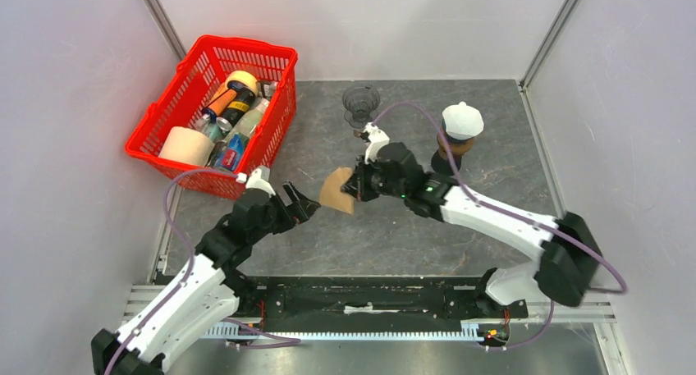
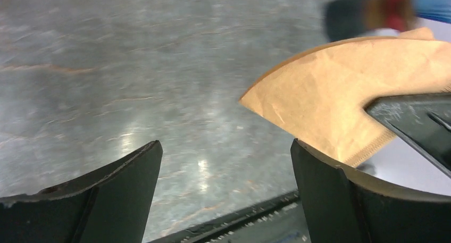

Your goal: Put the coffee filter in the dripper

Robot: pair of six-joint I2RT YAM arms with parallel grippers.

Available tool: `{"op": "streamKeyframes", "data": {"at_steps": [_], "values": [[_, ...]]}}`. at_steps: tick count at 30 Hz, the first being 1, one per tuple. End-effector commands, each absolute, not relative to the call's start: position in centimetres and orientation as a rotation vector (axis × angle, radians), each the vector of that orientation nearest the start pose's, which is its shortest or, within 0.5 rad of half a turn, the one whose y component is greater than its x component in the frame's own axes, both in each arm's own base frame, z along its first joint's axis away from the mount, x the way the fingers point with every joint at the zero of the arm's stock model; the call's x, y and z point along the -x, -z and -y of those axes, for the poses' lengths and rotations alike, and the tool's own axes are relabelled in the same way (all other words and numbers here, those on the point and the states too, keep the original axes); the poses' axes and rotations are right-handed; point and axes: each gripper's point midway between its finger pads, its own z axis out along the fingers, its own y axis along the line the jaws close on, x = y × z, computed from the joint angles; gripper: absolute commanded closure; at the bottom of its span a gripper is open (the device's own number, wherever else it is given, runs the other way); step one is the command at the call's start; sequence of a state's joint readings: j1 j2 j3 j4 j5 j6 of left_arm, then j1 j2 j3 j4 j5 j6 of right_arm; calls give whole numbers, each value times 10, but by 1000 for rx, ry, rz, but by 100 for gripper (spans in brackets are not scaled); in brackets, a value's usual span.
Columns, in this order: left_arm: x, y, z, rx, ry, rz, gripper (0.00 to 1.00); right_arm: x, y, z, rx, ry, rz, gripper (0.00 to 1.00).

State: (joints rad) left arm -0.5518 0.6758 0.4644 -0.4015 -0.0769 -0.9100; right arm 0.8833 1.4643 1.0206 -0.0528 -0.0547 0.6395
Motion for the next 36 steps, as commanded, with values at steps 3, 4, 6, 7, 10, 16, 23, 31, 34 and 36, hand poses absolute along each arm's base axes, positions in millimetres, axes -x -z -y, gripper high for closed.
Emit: {"op": "streamKeyframes", "data": {"at_steps": [3, 4, 6, 7, 10, 16, 23, 31, 34, 36], "values": [[-180, -210, 196, -36, 1091, -2023, 0, -192, -210, -307, 856, -955, -2066, 100], [-176, -217, 203, -83, 1145, -1994, 0, -183, -216, -302, 913, -967, -2025, 100], [-166, -232, 218, -181, 1268, -1939, 0, -165, -223, -293, 1038, -995, -1943, 100], [-162, -238, 225, -230, 1321, -1908, 0, -157, -225, -288, 1086, -994, -1914, 100], [-154, -251, 237, -326, 1419, -1849, 0, -138, -231, -276, 1205, -1004, -1814, 100], [-154, -241, 257, -419, 1462, -1890, 0, -134, -253, -277, 1192, -1039, -1709, 100], [-144, -229, 273, -527, 1474, -1870, 10, -137, -258, -280, 1209, -1041, -1722, 100], [-137, -222, 271, -554, 1490, -1855, 12, -139, -264, -278, 1185, -1042, -1715, 100], [-124, -224, 277, -641, 1540, -1809, 12, -139, -274, -281, 1164, -1070, -1692, 100], [-114, -227, 282, -701, 1566, -1770, 12, -140, -283, -283, 1154, -1087, -1662, 100]]}}
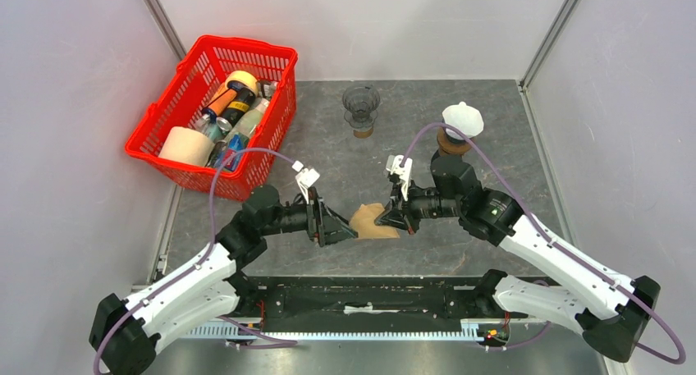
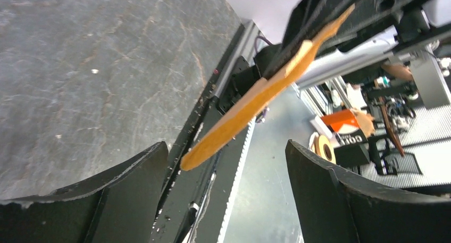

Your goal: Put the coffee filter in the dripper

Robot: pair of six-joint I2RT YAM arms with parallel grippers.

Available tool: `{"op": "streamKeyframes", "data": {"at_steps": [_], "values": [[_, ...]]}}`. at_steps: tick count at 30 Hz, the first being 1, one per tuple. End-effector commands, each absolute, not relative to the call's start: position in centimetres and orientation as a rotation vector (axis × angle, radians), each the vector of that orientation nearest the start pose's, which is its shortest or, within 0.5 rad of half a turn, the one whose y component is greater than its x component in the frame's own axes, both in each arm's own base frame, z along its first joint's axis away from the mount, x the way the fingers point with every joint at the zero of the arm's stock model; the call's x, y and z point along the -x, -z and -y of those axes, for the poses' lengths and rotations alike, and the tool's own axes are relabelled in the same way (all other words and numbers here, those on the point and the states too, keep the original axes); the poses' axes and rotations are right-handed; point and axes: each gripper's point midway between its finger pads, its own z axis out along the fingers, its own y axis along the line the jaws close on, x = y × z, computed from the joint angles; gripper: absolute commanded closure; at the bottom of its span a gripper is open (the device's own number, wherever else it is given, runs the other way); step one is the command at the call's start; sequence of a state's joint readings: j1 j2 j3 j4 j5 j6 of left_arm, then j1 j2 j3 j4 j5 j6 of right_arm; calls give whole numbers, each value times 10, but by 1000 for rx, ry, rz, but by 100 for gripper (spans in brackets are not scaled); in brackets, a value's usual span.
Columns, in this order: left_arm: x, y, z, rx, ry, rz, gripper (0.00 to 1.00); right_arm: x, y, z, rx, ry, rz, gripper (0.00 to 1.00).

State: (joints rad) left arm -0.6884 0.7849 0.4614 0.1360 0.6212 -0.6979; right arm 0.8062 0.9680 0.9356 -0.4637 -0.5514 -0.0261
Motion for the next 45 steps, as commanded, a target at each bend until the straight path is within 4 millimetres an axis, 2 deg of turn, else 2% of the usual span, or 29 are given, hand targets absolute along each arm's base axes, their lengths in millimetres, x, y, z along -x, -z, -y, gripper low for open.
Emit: {"op": "streamKeyframes", "data": {"at_steps": [1, 3, 5, 8, 9, 12, 14, 15, 16, 18, 19, 21, 24, 27, 29, 30, 32, 35, 40, 45], "values": [[-109, -229, 284, -733, 1572, -1751, 13, -140, -287, -284, 1125, -1109, -1670, 100], [-101, -232, 289, -789, 1578, -1723, 15, -141, -294, -285, 1107, -1124, -1660, 100], [-102, -233, 294, -793, 1564, -1721, 25, -140, -300, -286, 1102, -1141, -1641, 100], [-108, -235, 297, -784, 1539, -1727, 61, -144, -304, -284, 1061, -1131, -1640, 100], [-109, -236, 298, -790, 1536, -1721, 67, -144, -306, -283, 1055, -1130, -1631, 100], [-115, -244, 300, -771, 1518, -1687, 97, -141, -307, -281, 1047, -1140, -1621, 100], [-120, -251, 299, -761, 1492, -1656, 98, -146, -305, -278, 1011, -1118, -1647, 100], [-123, -254, 299, -758, 1470, -1648, 98, -151, -305, -275, 968, -1091, -1670, 96], [-127, -257, 298, -763, 1433, -1638, 98, -157, -305, -271, 919, -1063, -1695, 88], [-141, -259, 293, -760, 1314, -1647, 98, -166, -307, -261, 827, -1005, -1727, 83], [-151, -258, 290, -753, 1234, -1657, 98, -168, -311, -256, 785, -982, -1728, 71], [-170, -257, 282, -778, 1056, -1670, 98, -177, -316, -243, 659, -933, -1750, 37], [-199, -252, 267, -841, 778, -1716, 98, -198, -324, -211, 373, -807, -1791, 4], [-217, -257, 263, -950, 599, -1712, 98, -214, -324, -173, 66, -671, -1853, 3], [-225, -261, 263, -1014, 510, -1696, 98, -220, -315, -152, -129, -584, -1919, 3], [-227, -261, 263, -1055, 481, -1687, 98, -222, -315, -147, -207, -569, -1935, 3], [-220, -259, 267, -1201, 448, -1654, 98, -226, -315, -147, -237, -544, -1953, 3], [-195, -246, 269, -1522, 463, -1553, 98, -227, -327, -157, -81, -537, -1947, 3], [-188, -244, 272, -1628, 476, -1544, 98, -210, -340, -175, 169, -614, -1926, 3], [-185, -234, 276, -1713, 476, -1525, 98, -182, -339, -200, 447, -760, -1903, 3]]}}
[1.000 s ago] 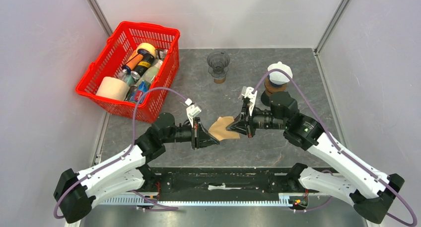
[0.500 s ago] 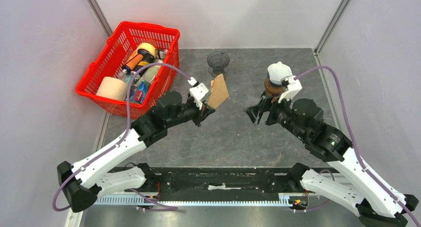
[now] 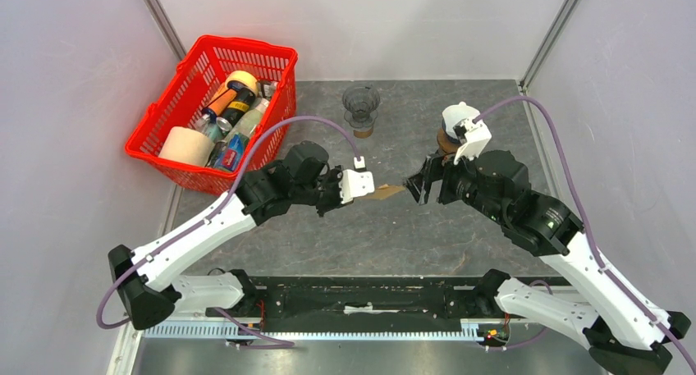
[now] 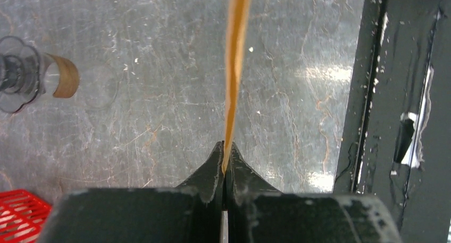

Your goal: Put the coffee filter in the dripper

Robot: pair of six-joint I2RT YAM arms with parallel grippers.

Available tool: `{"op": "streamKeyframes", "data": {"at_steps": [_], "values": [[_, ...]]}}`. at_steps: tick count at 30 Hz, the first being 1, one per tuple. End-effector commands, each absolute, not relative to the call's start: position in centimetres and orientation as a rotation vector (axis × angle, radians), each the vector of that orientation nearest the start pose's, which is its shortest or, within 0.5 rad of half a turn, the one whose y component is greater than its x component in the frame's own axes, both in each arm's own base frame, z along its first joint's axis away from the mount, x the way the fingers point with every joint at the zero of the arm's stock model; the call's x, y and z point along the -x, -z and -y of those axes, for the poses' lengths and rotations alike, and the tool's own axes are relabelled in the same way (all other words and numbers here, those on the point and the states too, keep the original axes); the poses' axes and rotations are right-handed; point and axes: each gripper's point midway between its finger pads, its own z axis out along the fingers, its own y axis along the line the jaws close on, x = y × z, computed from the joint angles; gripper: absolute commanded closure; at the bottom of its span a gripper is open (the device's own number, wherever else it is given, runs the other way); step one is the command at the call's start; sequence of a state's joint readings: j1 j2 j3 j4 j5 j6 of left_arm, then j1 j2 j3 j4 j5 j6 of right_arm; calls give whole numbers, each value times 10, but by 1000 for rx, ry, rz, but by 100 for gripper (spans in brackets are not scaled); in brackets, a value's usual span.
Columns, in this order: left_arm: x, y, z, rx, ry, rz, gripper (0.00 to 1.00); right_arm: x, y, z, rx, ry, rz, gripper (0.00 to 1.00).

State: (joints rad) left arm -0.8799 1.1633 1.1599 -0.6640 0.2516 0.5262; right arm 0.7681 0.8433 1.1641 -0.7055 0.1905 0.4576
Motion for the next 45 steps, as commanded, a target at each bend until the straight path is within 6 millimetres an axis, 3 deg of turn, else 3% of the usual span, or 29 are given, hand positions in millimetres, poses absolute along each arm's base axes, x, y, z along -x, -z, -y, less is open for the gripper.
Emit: {"op": "streamKeyframes", "data": {"at_steps": [1, 5, 11, 18, 26, 31, 45], "values": [[-183, -233, 277, -1736, 483, -1512, 98, -176, -338, -207, 508, -795, -1896, 3], [-175, -229, 282, -1813, 510, -1466, 98, -166, -330, -228, 659, -887, -1879, 3], [-168, -228, 285, -1852, 527, -1437, 98, -190, -325, -240, 652, -831, -1890, 4], [-169, -226, 287, -1845, 531, -1464, 98, -189, -304, -261, 729, -901, -1949, 4], [-166, -227, 287, -1843, 546, -1456, 98, -186, -289, -258, 758, -882, -1981, 4], [-164, -230, 286, -1843, 548, -1438, 98, -195, -283, -254, 720, -830, -2005, 4], [-165, -237, 287, -1815, 550, -1448, 98, -179, -271, -257, 786, -892, -2032, 4]]}}
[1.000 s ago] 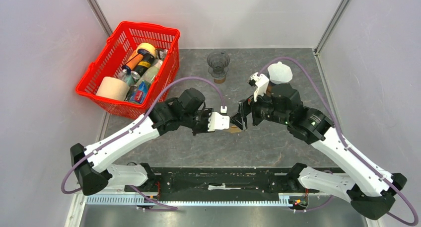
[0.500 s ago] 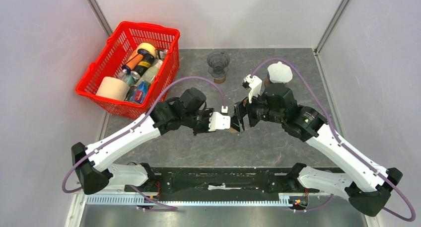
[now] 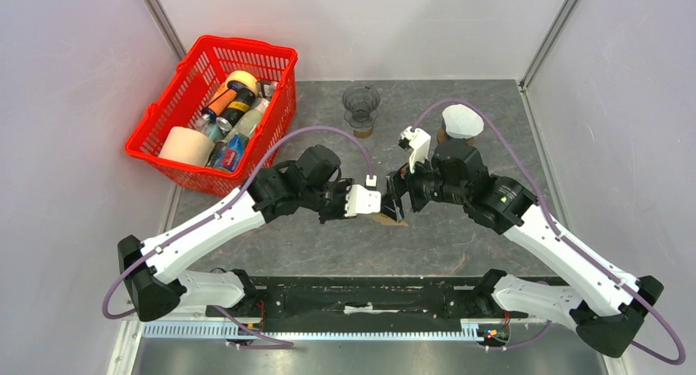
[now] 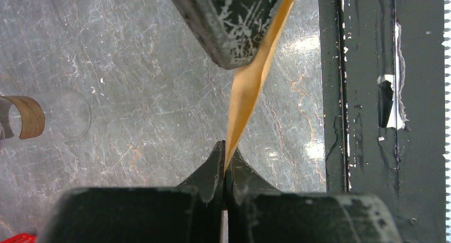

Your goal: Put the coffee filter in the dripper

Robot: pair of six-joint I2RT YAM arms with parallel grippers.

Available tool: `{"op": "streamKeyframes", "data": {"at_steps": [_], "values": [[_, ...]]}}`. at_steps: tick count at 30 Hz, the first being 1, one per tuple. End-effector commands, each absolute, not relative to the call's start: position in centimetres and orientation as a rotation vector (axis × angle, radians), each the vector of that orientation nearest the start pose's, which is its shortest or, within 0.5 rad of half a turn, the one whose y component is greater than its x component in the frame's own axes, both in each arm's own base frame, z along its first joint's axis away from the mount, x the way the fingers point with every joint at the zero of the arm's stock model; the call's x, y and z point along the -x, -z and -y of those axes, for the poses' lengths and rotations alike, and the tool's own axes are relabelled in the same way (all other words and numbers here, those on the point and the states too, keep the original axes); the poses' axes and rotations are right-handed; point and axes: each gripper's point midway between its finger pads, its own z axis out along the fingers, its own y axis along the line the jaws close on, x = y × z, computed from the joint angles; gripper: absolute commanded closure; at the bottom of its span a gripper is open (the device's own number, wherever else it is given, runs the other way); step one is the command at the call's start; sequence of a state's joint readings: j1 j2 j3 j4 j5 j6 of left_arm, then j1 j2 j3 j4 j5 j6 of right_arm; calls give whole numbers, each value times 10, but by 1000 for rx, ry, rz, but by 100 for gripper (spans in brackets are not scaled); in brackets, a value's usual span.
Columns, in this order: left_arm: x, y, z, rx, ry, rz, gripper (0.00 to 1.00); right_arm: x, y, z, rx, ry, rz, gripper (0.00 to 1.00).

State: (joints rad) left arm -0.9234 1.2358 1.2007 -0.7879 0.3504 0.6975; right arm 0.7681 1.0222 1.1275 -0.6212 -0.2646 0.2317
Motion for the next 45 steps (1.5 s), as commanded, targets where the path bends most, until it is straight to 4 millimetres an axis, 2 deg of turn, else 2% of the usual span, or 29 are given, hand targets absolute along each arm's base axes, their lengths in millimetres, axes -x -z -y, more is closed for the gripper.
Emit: {"op": "streamKeyframes", "data": {"at_steps": [1, 10, 17, 21, 24, 29, 34, 36, 39, 45], "values": [[-166, -238, 287, -1812, 548, -1451, 98, -179, -271, -257, 789, -892, -2034, 5], [-171, -235, 289, -1791, 536, -1504, 98, -172, -271, -258, 804, -927, -2037, 5], [-171, -238, 287, -1783, 532, -1497, 98, -170, -256, -245, 778, -864, -2106, 9], [-170, -239, 287, -1779, 534, -1494, 98, -166, -255, -244, 784, -875, -2114, 9], [-169, -238, 287, -1787, 539, -1488, 98, -166, -262, -245, 763, -890, -2105, 10], [-171, -234, 287, -1794, 529, -1500, 98, -166, -293, -247, 677, -946, -2054, 9], [-170, -228, 285, -1822, 527, -1498, 98, -175, -313, -229, 542, -871, -2004, 8], [-169, -228, 285, -1826, 524, -1494, 98, -171, -317, -224, 552, -869, -1986, 8], [-169, -229, 285, -1828, 525, -1483, 98, -163, -311, -223, 613, -875, -1993, 8], [-169, -231, 284, -1825, 523, -1477, 98, -170, -293, -222, 645, -802, -2062, 10]]}}
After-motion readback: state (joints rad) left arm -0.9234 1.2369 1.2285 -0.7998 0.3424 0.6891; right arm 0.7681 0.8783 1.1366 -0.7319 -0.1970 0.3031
